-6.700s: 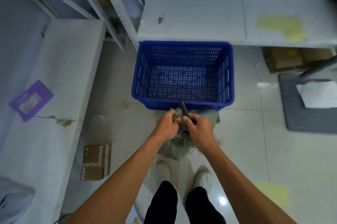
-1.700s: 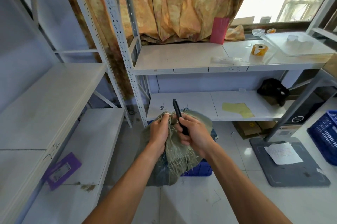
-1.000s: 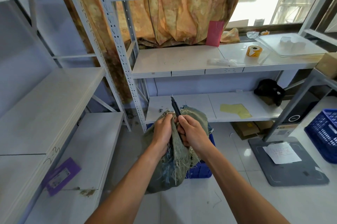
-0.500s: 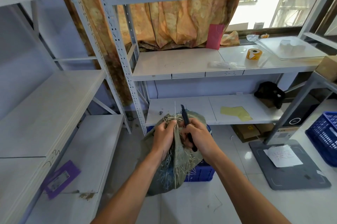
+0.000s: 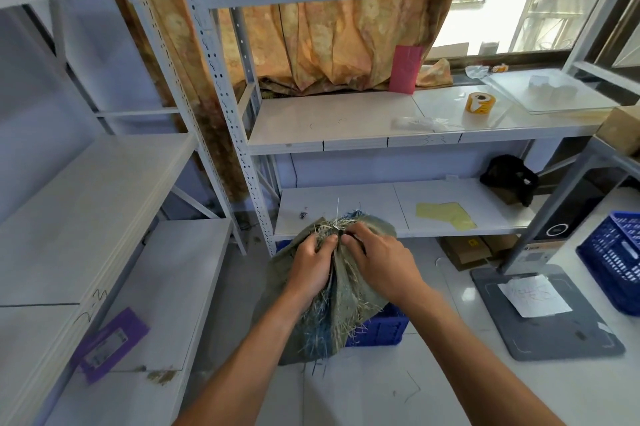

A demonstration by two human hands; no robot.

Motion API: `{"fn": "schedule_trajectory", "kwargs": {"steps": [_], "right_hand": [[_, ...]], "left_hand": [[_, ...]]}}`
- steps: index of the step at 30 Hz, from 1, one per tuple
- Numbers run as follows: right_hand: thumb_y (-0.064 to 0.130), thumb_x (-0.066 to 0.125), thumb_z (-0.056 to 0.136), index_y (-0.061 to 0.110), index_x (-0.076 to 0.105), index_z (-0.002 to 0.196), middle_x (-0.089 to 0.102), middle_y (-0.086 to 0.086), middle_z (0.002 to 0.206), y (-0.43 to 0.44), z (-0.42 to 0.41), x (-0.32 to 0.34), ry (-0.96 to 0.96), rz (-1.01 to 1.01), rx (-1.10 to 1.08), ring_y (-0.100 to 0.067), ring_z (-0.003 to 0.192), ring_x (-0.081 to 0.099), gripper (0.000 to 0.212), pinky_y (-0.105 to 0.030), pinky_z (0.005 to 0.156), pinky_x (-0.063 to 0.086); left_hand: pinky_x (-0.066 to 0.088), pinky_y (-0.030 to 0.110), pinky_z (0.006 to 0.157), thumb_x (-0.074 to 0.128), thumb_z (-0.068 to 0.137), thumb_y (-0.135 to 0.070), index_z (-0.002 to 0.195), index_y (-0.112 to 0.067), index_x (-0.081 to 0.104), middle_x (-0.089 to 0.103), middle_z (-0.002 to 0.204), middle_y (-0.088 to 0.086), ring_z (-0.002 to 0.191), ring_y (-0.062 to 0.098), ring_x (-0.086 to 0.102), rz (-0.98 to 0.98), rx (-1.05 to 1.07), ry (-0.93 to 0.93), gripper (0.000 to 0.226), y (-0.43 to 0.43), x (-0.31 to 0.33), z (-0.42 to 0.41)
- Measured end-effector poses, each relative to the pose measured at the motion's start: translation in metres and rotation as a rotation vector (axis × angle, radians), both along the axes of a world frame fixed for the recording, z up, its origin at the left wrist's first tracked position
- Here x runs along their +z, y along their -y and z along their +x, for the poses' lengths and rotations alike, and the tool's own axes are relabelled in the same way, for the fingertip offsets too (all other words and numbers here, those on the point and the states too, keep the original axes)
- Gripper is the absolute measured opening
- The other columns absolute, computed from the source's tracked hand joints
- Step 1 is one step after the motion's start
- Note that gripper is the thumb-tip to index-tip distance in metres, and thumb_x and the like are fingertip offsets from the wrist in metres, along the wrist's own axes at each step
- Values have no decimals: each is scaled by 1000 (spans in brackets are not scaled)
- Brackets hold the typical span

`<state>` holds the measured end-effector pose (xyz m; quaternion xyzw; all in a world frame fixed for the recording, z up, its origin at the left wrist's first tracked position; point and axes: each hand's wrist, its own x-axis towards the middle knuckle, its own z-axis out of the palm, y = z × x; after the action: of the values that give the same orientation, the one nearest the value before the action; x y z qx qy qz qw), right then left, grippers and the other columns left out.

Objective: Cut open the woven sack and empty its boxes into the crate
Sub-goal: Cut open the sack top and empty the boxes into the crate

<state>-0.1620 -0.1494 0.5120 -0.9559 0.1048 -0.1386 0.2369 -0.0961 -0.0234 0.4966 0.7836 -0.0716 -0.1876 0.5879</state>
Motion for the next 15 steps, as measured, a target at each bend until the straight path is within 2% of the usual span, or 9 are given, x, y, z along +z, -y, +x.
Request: {"fn": "schedule_trajectory", "kwargs": {"steps": [2,4,6,9,13,15], "right_hand": [[50,34,104,29,54,122,72,-1,97,0,2,-4,-11,-90,-3,-27,88,68,34,-39,66,52],[50,32,104,29,54,119,72,-1,94,-1,4,-7,-15,-123,-10,-27,85,69,34,-38,63,52],[50,32,104,30,55,119,73,-1,94,-2,6,-8,-6,-130,-24,-27,85,69,34,-38,63,52],[49,33,104,30,57,119,73,0,98,-3,8,-7,0,-136,-41,-27,86,69,34,-38,65,52],[48,32,104,28,56,117,73,-1,97,-5,10,-8,-7,-144,-68,-27,86,69,34,-38,65,51],[47,32,104,26,56,114,72,-1,95,-6,11,-9,-7,-152,-74,-27,84,69,34,-38,63,50]], "left_hand": [[31,26,99,47,107,-37,155,-11,36,46,152,5,136,14,42,-3,-6,-3,56,0,1,0],[31,24,94,46,107,-33,152,-12,41,52,136,-2,124,9,44,-9,-6,-9,49,1,3,-2],[35,25,94,47,106,-35,143,-19,50,54,128,-11,124,10,49,2,0,-27,40,2,0,-1],[43,31,98,49,104,-42,137,-22,57,59,135,-10,124,10,54,15,11,-36,40,1,1,-2],[44,38,105,50,99,-51,127,-26,60,64,124,-11,119,10,56,30,23,-59,40,0,6,-5],[46,44,107,49,97,-54,134,-23,59,65,129,-6,122,15,58,50,28,-54,49,1,4,-5]]}}
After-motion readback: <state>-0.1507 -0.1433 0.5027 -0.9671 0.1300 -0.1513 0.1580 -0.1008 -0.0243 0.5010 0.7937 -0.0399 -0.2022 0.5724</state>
